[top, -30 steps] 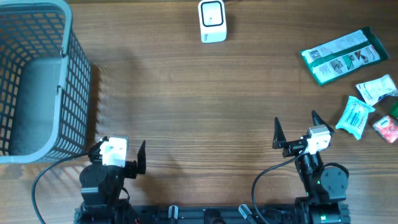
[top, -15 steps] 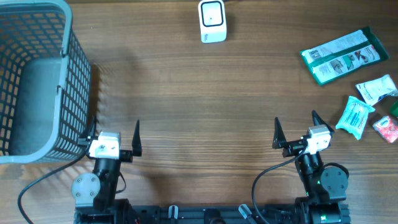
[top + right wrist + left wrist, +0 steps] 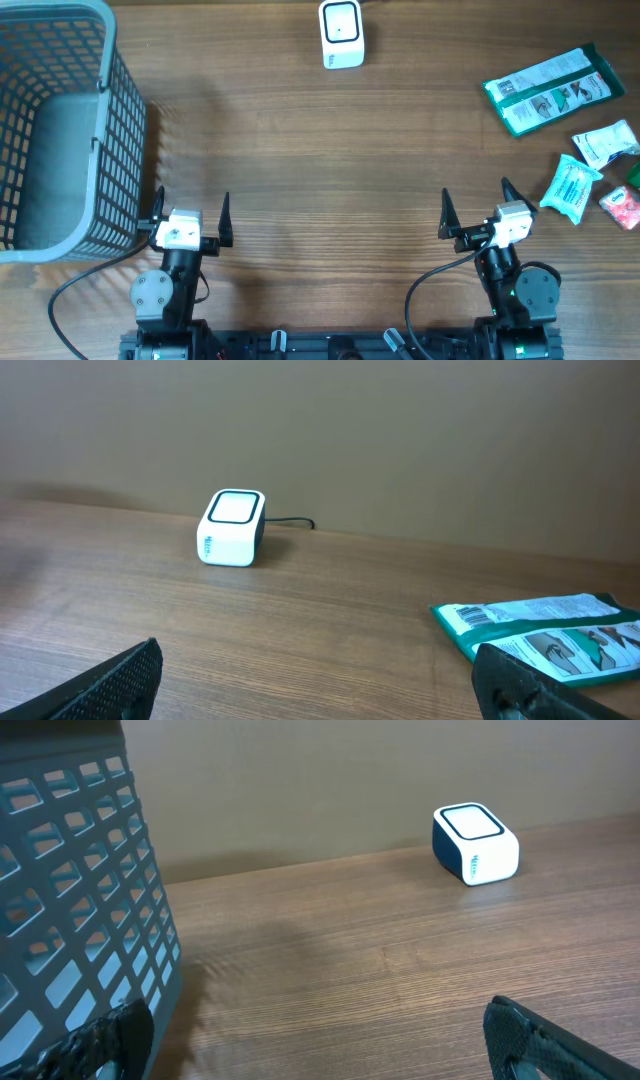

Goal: Scan the item barcode

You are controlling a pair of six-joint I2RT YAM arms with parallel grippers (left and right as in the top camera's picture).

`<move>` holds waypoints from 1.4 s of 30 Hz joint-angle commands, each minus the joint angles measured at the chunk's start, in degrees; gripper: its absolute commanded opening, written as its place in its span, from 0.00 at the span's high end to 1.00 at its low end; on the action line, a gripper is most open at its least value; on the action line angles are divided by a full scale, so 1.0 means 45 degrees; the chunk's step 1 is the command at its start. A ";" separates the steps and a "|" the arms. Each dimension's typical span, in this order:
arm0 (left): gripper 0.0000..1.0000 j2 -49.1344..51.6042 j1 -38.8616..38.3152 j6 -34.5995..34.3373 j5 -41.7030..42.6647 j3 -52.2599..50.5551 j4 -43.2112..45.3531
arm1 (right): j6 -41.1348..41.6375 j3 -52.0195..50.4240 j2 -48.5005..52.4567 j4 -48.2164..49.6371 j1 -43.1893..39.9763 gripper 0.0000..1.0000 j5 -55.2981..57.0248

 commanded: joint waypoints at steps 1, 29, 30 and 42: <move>0.00 -0.0097 -0.0073 -0.0146 -0.0170 -0.0146 0.0058 | -0.0058 -0.0015 -0.0117 0.0044 0.0044 0.00 0.0185; 0.00 -0.0175 -0.0112 -0.2914 -0.0792 -0.0175 0.0083 | -0.0053 -0.0015 -0.0112 0.0044 0.0044 0.00 0.0185; 0.00 -0.0175 -0.0112 -0.2914 -0.0792 -0.0175 0.0083 | -0.0053 -0.0015 -0.0117 0.0044 0.0044 0.00 0.0185; 0.00 -0.0175 -0.0112 -0.2914 -0.0792 -0.0175 0.0083 | -0.0058 -0.0015 -0.0112 0.0044 0.0044 0.00 0.0185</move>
